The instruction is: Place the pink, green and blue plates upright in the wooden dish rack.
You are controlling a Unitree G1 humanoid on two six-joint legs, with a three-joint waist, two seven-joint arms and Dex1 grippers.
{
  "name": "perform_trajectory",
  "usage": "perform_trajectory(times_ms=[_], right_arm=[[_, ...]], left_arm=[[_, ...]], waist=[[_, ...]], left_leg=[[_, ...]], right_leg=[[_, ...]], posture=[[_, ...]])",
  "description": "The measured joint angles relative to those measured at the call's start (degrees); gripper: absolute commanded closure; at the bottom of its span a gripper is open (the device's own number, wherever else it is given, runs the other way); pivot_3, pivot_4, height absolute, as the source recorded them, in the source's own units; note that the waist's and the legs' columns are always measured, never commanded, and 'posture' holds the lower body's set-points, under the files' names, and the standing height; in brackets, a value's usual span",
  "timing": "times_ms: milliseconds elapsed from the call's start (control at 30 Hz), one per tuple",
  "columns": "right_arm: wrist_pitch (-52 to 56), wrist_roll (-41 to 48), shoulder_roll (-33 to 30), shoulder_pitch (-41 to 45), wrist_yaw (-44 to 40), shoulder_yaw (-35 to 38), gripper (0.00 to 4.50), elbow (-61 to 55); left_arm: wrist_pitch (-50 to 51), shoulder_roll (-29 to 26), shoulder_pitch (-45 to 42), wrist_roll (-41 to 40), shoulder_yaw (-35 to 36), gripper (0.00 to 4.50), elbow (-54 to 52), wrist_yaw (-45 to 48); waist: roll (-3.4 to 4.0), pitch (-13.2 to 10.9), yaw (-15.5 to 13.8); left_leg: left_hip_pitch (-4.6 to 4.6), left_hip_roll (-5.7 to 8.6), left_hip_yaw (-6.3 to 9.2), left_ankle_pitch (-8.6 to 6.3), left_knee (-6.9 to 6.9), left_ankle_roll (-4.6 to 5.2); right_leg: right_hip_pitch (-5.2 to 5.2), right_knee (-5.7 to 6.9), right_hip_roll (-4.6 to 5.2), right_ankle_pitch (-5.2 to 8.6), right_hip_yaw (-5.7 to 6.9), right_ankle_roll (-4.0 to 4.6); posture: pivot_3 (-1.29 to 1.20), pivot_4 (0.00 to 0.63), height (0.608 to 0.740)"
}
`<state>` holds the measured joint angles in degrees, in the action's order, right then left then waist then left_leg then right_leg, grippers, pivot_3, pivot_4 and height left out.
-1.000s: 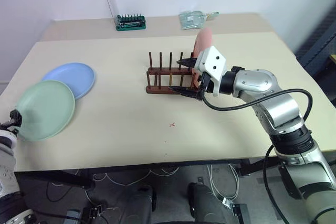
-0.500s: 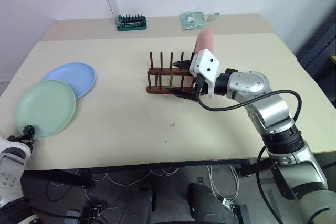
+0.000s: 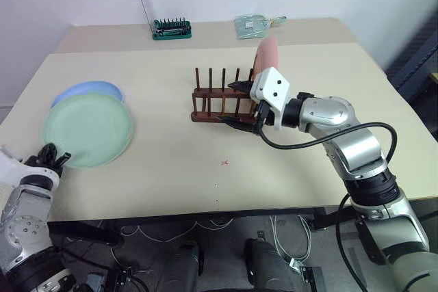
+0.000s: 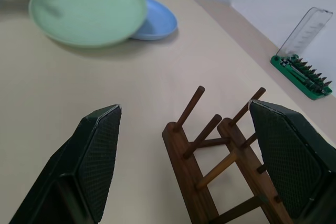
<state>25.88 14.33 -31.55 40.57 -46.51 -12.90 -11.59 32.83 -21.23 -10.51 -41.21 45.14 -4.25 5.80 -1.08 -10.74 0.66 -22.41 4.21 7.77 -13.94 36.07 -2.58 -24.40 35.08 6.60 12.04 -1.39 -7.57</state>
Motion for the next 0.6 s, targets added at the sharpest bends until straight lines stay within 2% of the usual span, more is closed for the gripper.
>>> perform_trajectory(times_ms=[33, 100, 200, 367, 500, 600], right_arm=[[0.0, 0.0, 0.0, 0.0, -0.2, 0.0, 0.55, -0.1], [-0.3, -0.5, 0.0, 0.0, -0.5, 0.0, 0.03, -0.1], [-3.1, -4.1, 0.2, 1.4, -0.1, -1.3, 0.01, 0.7], [-13.7, -15.3, 1.8, 6.2, 3.5, -6.2, 0.01, 6.3], [-22.8, -24.4, 4.4, 9.0, 7.3, -10.3, 0.01, 13.2], [-27.6, -28.3, 7.1, 11.3, 9.6, -11.7, 0.01, 16.0]], left_arm=[[-0.2, -0.2, -1.0, 0.1, -1.4, 4.46, -1.4, 0.0], [-0.5, -1.2, -3.2, 0.7, -3.8, 4.5, -3.2, -0.6], [-0.6, -3.2, -8.4, 4.5, -9.2, 4.5, -5.0, -3.2], [-0.3, -3.9, -17.8, 11.4, -19.9, 4.5, -7.2, -7.4], [5.2, -0.9, -28.6, 14.8, -24.3, 4.5, -6.8, -14.7], [9.7, 1.4, -32.4, 15.7, -27.3, 4.5, -9.5, -17.8]], waist=[[0.0, 0.0, 0.0], [0.0, 0.0, 0.1], [-0.01, 0.0, 0.1], [-0.01, 0.0, 0.3], [-0.18, -0.1, 0.2], [-0.18, -0.1, 0.5]], left_leg=[[0.0, 0.0, 0.0, 0.0, 0.0, 0.0], [0.0, 0.01, -0.01, 0.0, 0.0, 0.0], [0.0, 0.02, -0.01, 0.01, -0.01, -0.01], [0.01, 0.02, -0.02, 0.04, -0.05, -0.06], [-0.03, 0.03, 0.01, 0.09, -0.04, -0.15], [-0.02, 0.03, 0.0, 0.24, -0.1, -0.42]], right_leg=[[0.0, 0.0, 0.0, 0.0, 0.0, 0.0], [0.0, 0.0, -0.01, 0.0, 0.0, 0.0], [0.0, 0.01, -0.04, 0.0, 0.0, 0.0], [-0.03, 0.0, -0.04, -0.01, -0.01, -0.01], [-0.06, -0.01, -0.06, -0.01, -0.01, -0.02], [-0.07, 0.0, -0.05, -0.02, -0.03, -0.02]], posture=[[0.0, 0.15, 0.74], [0.0, 0.15, 0.74], [0.0, 0.15, 0.74], [0.0, 0.15, 0.74], [0.0, 0.15, 0.74], [0.0, 0.15, 0.74]])
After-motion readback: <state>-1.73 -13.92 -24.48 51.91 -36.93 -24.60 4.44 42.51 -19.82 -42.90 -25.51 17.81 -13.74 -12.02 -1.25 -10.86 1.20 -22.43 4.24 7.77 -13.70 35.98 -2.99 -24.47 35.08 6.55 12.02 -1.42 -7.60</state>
